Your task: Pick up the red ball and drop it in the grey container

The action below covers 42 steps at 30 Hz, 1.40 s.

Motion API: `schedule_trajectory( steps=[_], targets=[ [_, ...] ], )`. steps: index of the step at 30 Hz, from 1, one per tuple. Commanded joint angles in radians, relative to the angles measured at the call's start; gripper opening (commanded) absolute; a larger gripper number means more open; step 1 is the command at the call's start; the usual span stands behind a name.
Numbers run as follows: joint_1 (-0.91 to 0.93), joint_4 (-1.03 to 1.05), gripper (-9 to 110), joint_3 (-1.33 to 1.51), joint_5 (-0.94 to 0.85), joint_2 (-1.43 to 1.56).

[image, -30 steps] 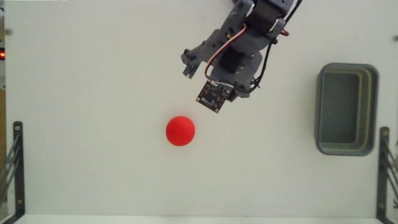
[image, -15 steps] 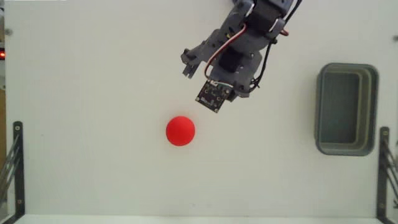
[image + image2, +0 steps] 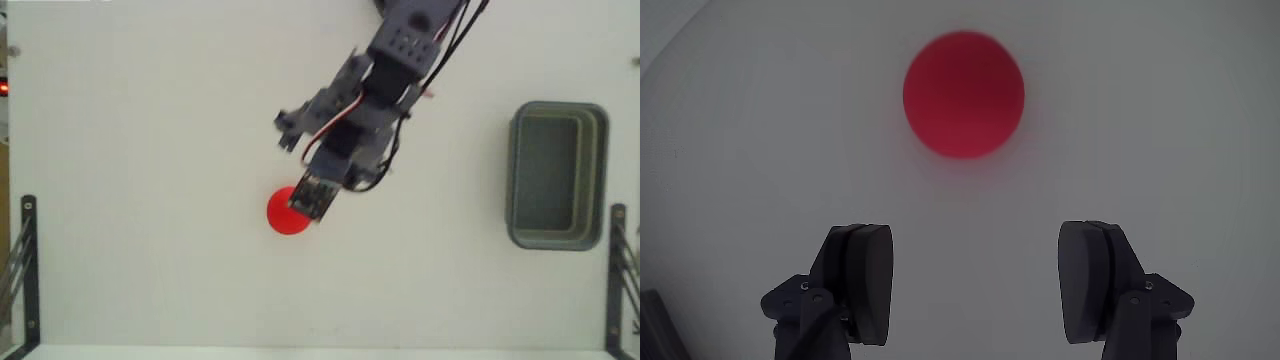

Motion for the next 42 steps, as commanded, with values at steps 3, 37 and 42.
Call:
schedule_trajectory(
  steps=[3,37,42],
  targets=[
    [-0.002,-0.075,110,-0.111,0.003,-0.111],
    [-0.002,-0.144,110,-0.381,0.003,-0.449],
    [-0.002,-0.144,110,-0.381,0.003,-0.449]
  ],
)
